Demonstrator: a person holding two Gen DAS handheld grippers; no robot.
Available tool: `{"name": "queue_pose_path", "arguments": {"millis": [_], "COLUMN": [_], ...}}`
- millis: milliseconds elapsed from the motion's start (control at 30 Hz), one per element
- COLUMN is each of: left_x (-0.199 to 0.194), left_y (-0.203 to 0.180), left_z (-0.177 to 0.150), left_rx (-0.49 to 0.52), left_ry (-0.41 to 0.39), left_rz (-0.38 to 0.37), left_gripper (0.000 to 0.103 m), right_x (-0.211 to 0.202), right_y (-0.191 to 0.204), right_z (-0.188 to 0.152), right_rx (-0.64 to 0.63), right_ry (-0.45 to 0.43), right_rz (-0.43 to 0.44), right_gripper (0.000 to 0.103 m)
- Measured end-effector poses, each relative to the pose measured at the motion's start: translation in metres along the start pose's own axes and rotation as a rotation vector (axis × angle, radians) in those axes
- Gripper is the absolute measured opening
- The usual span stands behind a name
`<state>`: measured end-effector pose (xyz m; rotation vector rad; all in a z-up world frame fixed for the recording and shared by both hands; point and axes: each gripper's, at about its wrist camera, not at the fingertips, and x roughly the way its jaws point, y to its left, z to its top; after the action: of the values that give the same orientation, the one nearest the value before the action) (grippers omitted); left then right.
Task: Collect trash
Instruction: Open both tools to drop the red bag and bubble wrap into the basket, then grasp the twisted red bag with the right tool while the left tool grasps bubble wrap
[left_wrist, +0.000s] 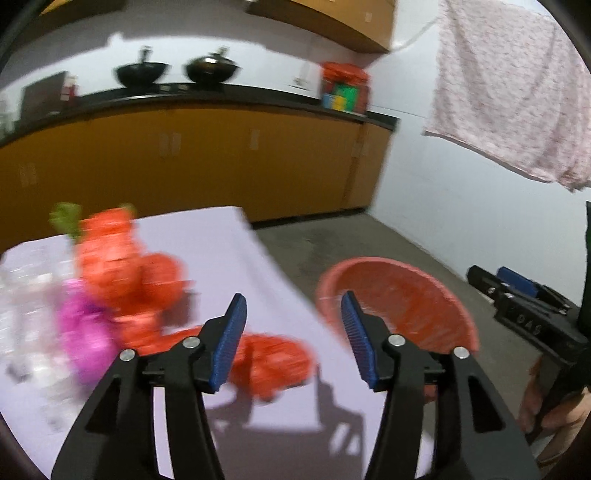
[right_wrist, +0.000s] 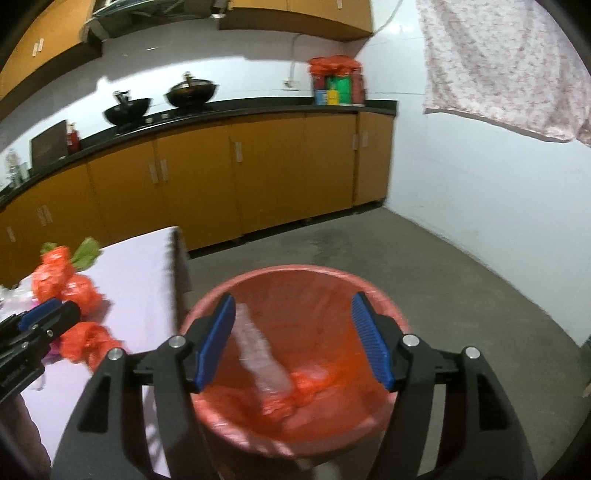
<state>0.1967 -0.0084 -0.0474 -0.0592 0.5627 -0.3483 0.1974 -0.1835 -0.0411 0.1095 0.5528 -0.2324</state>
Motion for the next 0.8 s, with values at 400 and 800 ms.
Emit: {"name": "queue_pose_path", "arguments": {"millis": [400,800], "left_x": [-0.070,-0.085], "left_y": [0.107,0.200], "left_z": [-0.032,-0.031], "left_rx": [-0.040,-0.164], "left_ry": [-0.073,-0.092], "left_rz": [0.376,0.531], "left_gripper": [0.079,0.100], "right_x": [0.008,0.045], "right_y": [0.122,0.186], "right_z": [-0.023,-0.034], "right_rx": [-0.137,-0.331], "right_ry": [0.084,0.144], "right_rz": [0.242,0.271], "right_gripper": [0.072,0.090]}}
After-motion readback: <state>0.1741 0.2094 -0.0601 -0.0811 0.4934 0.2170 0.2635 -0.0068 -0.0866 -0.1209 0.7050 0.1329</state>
